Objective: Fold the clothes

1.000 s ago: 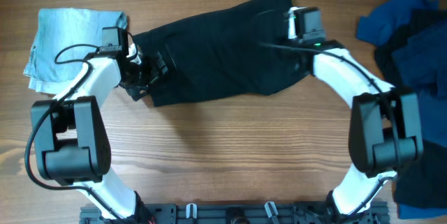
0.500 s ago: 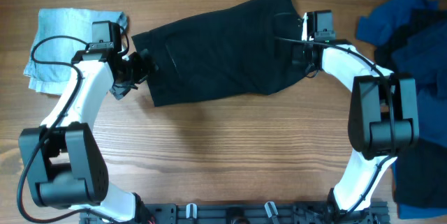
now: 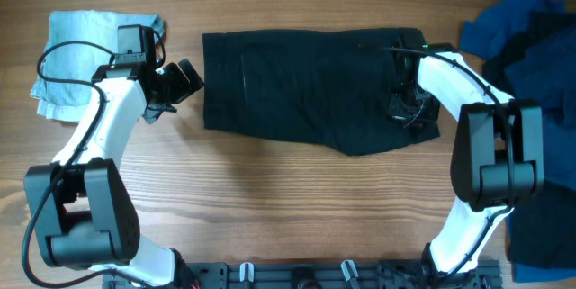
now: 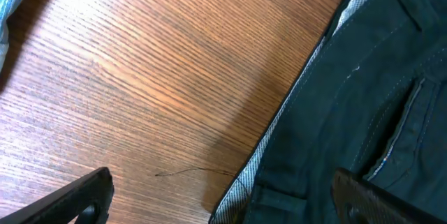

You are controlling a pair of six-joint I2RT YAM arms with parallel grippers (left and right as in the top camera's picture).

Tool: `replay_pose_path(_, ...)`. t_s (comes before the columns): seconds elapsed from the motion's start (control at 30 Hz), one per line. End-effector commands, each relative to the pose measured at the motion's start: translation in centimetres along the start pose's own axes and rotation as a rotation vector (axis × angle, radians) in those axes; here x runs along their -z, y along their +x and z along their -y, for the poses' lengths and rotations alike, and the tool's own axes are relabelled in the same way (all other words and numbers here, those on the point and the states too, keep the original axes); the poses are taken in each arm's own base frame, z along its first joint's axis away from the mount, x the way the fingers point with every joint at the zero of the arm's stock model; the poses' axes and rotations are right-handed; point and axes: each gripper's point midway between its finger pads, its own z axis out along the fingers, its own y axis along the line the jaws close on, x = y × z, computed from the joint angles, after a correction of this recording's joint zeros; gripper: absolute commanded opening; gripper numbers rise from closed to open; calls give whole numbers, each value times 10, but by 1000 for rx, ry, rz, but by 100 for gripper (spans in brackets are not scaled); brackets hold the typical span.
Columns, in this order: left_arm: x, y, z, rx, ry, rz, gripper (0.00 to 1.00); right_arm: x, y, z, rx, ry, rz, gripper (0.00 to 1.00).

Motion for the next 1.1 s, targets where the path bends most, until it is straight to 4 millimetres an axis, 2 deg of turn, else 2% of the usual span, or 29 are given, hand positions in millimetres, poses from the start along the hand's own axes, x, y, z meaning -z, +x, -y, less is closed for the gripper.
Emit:
replay_pose_path(0.0, 6, -6, 4, -57, 15, 22, 100, 59, -20, -11, 47, -139, 118, 5)
replay_pose_path(0.03, 6, -4, 5, -68, 26, 17, 100, 90, -28, -18, 89, -218, 185, 9)
replay_pose_path(0.07, 7, -1, 11, -110, 57, 0, 100, 122, -33, -27, 129, -307, 252, 20)
replay_pose_path(0.1, 6, 3, 13, -131, 74, -20, 100, 147, -36, -33, 148, -379, 303, 25)
replay_pose_path(0.13, 4, 6, 13, -130, 77, -34, 100, 165, -38, -38, 155, -435, 344, 26)
replay_pose_path(0.2, -5, 10, 11, -128, 76, -62, 100, 185, -38, -52, 194, -537, 392, 25)
replay_pose_path(0.27, -19, 13, 12, -135, 86, -91, 100, 198, -31, -82, 304, -683, 398, 21)
replay_pose_path(0.33, -35, 17, 25, -189, 172, -121, 100, 198, -31, -112, 370, -716, 423, 13)
replay_pose_path(0.43, -44, 13, 35, -203, 228, -113, 100, 197, -33, -149, 451, -740, 471, 4)
replay_pose_path(0.53, -45, 9, 51, -219, 318, -100, 98, 187, -28, -195, 521, -754, 491, 4)
replay_pose_path(0.57, -44, 6, 55, -229, 331, -84, 93, 178, -32, -204, 499, -725, 493, 4)
replay_pose_path(0.63, -44, 2, 62, -246, 347, -57, 85, 158, -37, -213, 459, -670, 480, 4)
replay_pose_path(0.7, -44, 3, 70, -266, 358, -47, 72, 138, -37, -225, 462, -656, 459, 4)
replay_pose_path(0.73, -45, 5, 73, -276, 357, -47, 70, 132, -37, -229, 457, -660, 446, 4)
replay_pose_path(0.87, -52, 5, 74, -315, 273, -6, 71, 108, -38, -236, 427, -651, 400, 4)
replay_pose_path(1.0, -61, 8, 80, -343, 246, 10, 72, 106, -39, -237, 429, -649, 399, 4)
replay_pose_path(1.07, -69, 12, 80, -346, 244, 0, 76, 105, -41, -234, 422, -632, 407, 4)
